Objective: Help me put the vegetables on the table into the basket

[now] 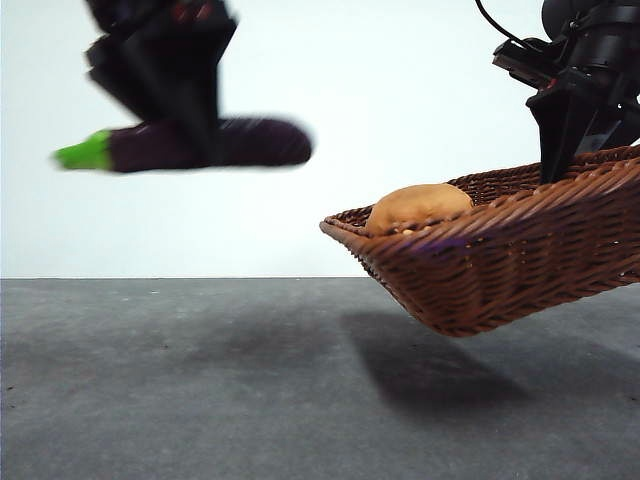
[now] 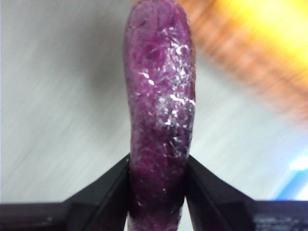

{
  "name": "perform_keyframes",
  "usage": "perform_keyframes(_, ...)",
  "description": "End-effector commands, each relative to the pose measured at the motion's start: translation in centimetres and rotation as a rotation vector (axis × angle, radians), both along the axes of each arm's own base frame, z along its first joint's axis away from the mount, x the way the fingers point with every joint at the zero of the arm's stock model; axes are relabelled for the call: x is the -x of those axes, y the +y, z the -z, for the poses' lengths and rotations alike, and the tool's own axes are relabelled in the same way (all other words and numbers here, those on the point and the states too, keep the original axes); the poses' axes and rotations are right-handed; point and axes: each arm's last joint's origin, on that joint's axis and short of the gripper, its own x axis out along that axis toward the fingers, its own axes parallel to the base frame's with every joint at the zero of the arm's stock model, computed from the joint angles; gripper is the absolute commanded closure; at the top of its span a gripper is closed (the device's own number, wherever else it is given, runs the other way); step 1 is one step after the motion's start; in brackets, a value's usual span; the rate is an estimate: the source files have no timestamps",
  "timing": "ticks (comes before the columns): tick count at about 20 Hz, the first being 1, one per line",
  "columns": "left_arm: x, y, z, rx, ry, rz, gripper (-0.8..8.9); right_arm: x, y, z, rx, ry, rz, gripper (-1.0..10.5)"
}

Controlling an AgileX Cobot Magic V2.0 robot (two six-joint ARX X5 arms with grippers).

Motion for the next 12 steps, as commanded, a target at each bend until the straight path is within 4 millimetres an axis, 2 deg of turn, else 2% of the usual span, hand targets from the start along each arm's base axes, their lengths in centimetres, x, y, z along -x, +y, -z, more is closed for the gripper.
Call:
perform_keyframes(1, -0.1, -0.7, -1.0, 0.21, 0.028, 0.035, 8.19, 0.1, 0.1, -0.2, -0.015, -0.009, -0.006, 9.6)
perform_keyframes(4, -0.9, -2.0, -1.3, 0.418, 0.113, -0.007, 8.18, 0.1, 0.1, -0.2, -0.016, -0.009, -0.008, 9.6)
perform_keyframes(10, -2.6, -5.8, 0.5, 0.618, 0.28, -0.155, 8.1, 0.0, 0.1, -0.3, -0.027, -0.011, -0.011, 9.6)
perform_keyframes(11, -2.8, -6.3, 0.7, 0.651, 0.296, -0.181, 7.79, 0.0, 0.2, -0.3, -0.033, -0.011, -0.014, 9.6)
perform_keyframes(12, -3.0, -6.8, 0.9, 0.676, 0.31, -0.2, 6.89, 0.1, 0.2, -0.3, -0.046, -0.009, -0.016, 9.6)
